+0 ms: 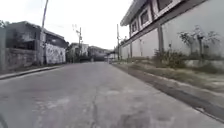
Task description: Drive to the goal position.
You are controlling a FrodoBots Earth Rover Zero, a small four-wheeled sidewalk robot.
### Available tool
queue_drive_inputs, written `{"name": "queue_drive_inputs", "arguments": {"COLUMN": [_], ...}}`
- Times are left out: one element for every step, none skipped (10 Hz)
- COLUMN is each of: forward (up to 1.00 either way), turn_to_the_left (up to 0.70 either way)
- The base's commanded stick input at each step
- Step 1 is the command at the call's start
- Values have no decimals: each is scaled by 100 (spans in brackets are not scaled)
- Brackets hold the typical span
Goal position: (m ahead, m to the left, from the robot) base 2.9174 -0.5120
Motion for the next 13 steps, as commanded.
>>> {"name": "queue_drive_inputs", "arguments": {"forward": [100,100,100,100,100,100,100,100,100,100,100,100,100], "turn_to_the_left": [0,0,0,0,0,0,0,0,0,0,0,0,0]}}
